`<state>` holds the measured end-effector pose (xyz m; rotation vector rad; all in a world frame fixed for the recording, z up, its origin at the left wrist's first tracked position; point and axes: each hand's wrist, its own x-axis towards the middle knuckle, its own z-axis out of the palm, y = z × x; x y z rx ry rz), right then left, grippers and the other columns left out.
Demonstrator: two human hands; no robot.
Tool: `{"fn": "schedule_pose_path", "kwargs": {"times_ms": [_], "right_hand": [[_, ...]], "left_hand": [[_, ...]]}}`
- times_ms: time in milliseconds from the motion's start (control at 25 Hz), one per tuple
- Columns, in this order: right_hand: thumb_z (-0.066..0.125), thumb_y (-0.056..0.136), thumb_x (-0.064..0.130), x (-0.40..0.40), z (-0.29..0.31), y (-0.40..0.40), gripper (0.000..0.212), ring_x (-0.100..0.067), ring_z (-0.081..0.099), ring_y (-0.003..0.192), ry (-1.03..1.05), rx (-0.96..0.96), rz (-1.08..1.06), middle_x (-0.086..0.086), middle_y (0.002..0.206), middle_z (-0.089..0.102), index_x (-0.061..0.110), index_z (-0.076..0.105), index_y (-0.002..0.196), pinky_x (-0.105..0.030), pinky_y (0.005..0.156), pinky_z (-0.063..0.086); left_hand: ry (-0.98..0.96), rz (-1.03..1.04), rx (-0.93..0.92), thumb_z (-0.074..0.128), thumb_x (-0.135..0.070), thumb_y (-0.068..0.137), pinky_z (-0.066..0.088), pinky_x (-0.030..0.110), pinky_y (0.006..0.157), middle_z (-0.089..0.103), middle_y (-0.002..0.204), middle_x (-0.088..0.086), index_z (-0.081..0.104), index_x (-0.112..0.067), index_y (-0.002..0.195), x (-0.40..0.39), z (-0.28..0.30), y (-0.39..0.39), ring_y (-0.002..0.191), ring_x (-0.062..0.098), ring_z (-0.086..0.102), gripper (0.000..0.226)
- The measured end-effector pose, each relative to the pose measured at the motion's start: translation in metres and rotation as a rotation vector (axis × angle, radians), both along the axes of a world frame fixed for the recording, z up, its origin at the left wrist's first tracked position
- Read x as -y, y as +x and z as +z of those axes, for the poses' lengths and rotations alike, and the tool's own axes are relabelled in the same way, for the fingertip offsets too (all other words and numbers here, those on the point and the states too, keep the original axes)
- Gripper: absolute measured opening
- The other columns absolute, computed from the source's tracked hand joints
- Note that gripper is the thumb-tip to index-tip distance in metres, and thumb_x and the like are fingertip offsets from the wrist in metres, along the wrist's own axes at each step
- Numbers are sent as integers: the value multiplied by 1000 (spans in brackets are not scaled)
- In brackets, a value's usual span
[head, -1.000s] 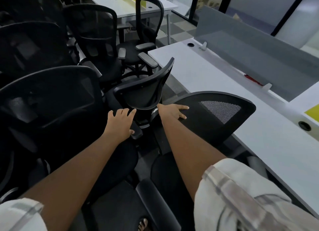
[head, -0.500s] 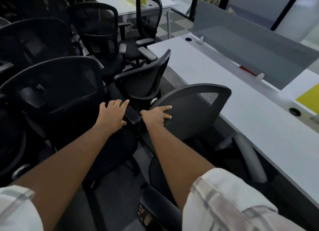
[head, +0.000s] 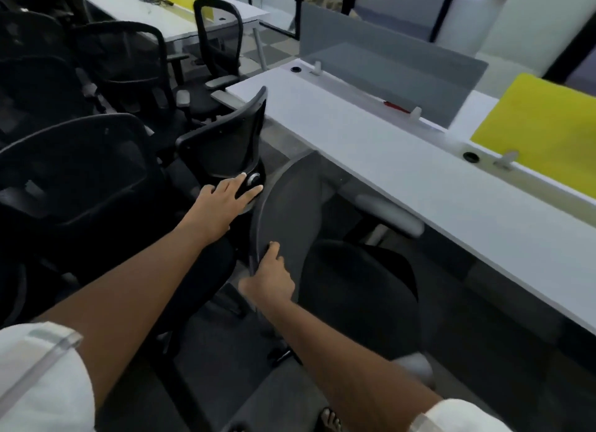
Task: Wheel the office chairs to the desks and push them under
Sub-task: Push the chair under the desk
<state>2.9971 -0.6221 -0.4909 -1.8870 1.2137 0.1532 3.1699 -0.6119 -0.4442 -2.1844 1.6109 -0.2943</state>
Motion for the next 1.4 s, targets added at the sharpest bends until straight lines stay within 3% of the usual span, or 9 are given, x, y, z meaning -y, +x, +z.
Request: {"fn": "schedule_pose_path", "kwargs": {"times_ms": [160,320,480,600,680,800,1120,1400], "right_hand": [[68,87,37,-28,6,-47,89,-34,58,114,-130,-49,-11,-8,128,54,27,10,153,-43,86,46],[71,83,37,-48,13,-74,61,-31,60,92,-235,-156,-70,-4,99,56,19,34,127,-39,73,42],[75,79,34,-56,9,-76,44,-25,51,74,-370,-248,-150,0,84,51,22,42,104,-37,66,39],[72,81,28,-63,-2,-92,30,-25,55,72,-457,-292,-165,2,78,51,22,48,97,-36,64,40],[70,82,27,-68,-7,-115,25,-26,59,74,-519,-334,-139,2,77,54,22,52,97,-35,63,42],[71,80,30,-71,-10,-152,33,-28,61,77,-576,-386,-97,2,81,56,24,58,109,-35,67,42],[68,78,23,-69,-1,-254,36,-31,64,91,-640,-507,77,-3,93,64,22,53,111,-35,69,40],[66,78,19,-113,-2,-338,31,-31,65,90,-699,-509,98,-4,93,66,23,56,107,-34,68,39]], "left_hand": [[66,-285,30,67,-14,89,37,41,109,-11,169,10,-12,-40,159,17,-2,-18,155,29,5,109],[205,-423,-18,72,-40,89,30,46,114,0,170,0,15,-51,156,9,-8,-30,156,24,2,88],[214,-534,-41,61,-60,90,26,51,115,36,159,-11,28,-54,151,-12,-29,-38,151,16,25,69],[154,-634,-51,64,-67,82,16,58,116,55,133,-11,44,-50,144,-19,-33,-50,130,16,49,67],[188,-685,-115,66,-70,78,30,45,109,56,128,-10,46,-48,143,-21,-30,-64,123,16,53,71],[278,-711,-239,68,-55,83,46,34,94,60,133,-12,45,-47,145,-30,-29,-95,121,14,58,67],[288,-704,-425,67,-28,83,51,34,94,69,125,-7,55,-38,142,-62,-36,-199,113,18,63,60],[268,-717,-484,67,-28,79,55,36,85,72,108,-6,61,-42,133,-99,-46,-277,100,21,66,56]]}}
